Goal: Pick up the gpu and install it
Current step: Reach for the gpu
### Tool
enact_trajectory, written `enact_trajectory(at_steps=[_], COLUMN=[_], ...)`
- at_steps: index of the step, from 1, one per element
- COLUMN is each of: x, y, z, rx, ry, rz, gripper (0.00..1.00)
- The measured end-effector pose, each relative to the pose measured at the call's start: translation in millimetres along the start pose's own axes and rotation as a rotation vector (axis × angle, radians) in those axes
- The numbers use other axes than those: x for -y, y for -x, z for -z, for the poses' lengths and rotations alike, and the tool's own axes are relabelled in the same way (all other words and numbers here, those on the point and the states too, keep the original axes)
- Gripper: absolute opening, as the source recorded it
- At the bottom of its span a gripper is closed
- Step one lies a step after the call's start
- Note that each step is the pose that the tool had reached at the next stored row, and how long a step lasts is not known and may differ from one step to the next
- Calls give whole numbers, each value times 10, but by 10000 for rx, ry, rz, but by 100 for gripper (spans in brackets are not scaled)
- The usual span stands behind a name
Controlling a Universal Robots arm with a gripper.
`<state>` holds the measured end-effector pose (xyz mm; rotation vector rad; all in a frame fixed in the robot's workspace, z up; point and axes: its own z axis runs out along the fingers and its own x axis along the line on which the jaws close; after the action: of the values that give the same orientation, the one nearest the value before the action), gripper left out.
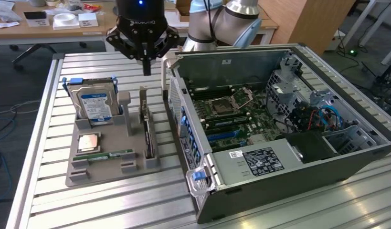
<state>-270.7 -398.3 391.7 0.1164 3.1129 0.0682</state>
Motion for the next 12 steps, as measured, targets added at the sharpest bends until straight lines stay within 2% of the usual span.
enact_trajectory(at_steps=[12], x=[5], y=[-62], z=[0], rx=[0], ry=[0], rz=[-1], gripper=[11])
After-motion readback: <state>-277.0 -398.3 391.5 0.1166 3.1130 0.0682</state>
